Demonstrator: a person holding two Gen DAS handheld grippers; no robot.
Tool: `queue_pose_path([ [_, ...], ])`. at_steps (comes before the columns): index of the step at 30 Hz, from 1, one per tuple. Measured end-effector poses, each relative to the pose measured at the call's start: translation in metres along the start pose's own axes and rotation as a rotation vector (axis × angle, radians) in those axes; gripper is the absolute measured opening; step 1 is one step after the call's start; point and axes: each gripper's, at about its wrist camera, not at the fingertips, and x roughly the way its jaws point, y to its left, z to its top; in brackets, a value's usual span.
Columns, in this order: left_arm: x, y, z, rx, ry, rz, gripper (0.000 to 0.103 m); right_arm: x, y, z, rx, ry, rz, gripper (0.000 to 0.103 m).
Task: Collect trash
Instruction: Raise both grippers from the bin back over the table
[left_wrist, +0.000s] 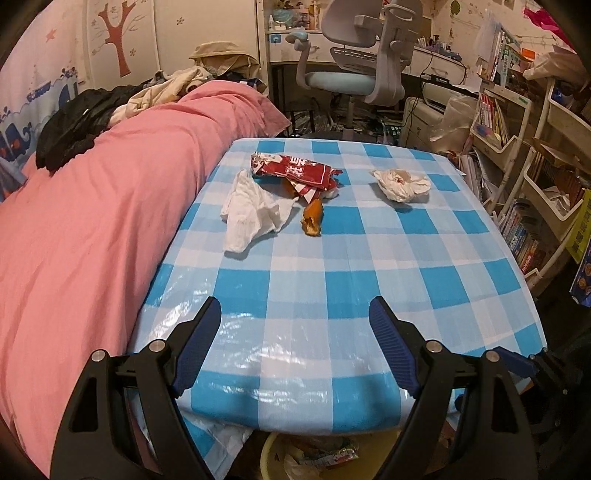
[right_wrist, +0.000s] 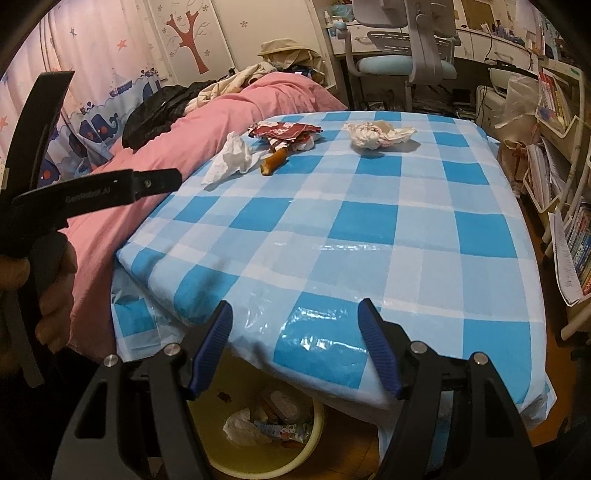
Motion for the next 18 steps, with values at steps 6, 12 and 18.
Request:
queue_pose_path([
  [6, 0.01, 0.006, 0.012, 0.004, 0.007, -0.012, 0.08, 0.007, -0.003, 0.01, 0.022, 0.001, 0.011, 0.068],
  [12, 0.032, 0.039, 0.032, -0.078, 0.044, -0.025, 0.08, 0.015, -0.004, 0.028, 0.017, -0.011, 0.018, 0.068],
  [18, 0.061, 0.066, 0.047, -0.121, 0.085, -0.018, 0.08, 0.028, -0.003, 0.052, -0.017, -0.019, 0.023, 0.068],
])
